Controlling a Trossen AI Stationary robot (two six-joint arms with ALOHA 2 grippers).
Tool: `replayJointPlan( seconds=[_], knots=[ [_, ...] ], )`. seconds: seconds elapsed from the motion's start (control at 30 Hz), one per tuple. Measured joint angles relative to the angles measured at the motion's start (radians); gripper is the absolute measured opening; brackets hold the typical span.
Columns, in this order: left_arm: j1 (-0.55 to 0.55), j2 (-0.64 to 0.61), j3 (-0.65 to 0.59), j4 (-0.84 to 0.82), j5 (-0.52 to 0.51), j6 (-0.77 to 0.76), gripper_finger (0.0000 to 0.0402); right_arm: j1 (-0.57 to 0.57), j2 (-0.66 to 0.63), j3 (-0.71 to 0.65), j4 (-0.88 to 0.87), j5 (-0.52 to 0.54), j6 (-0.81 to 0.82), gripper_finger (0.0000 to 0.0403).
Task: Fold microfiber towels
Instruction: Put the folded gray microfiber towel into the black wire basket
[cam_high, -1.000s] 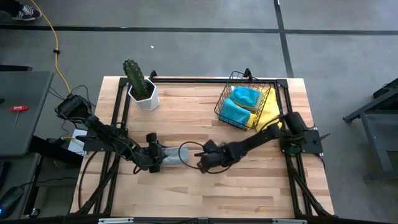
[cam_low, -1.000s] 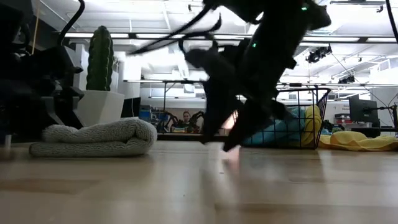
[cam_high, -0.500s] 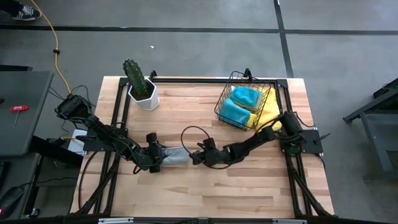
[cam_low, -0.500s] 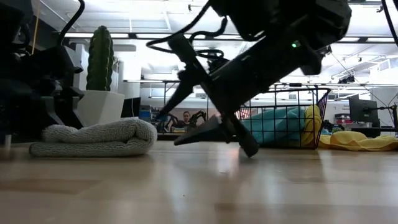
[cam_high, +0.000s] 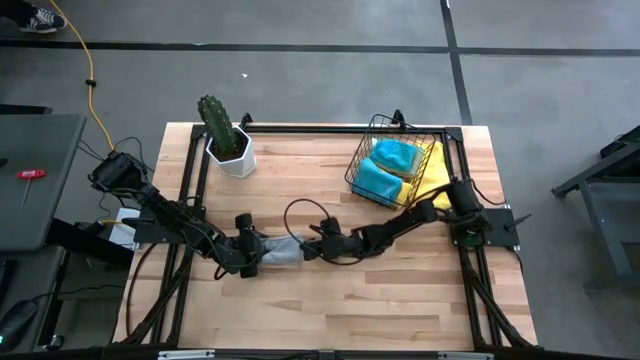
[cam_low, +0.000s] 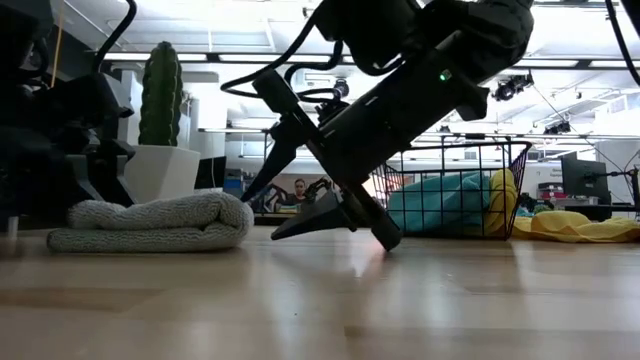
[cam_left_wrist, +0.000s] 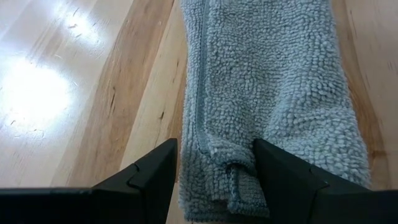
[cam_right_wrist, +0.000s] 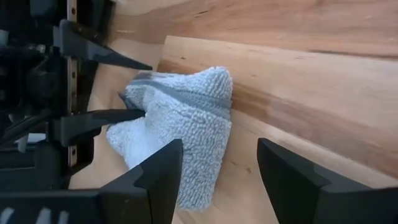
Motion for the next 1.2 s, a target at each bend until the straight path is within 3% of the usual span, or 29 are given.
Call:
replayJointPlan(
  seconds=[0.73,1.03,1.2],
  knots=[
    [0.0,0.0,0.0,0.004,0.004,-0.009,0.02,-0.011,-0.001,0.0,-0.008,0.011,0.001,0.02],
    [0.0,0.0,0.0,0.004,0.004,-0.02,0.02,-0.021,-0.002,0.006,-0.012,-0.13,0.096,0.02],
    [0.0,0.0,0.0,0.004,0.005,-0.025,0.02,-0.038,0.003,0.113,-0.225,-0.164,0.077,0.02]
  ],
)
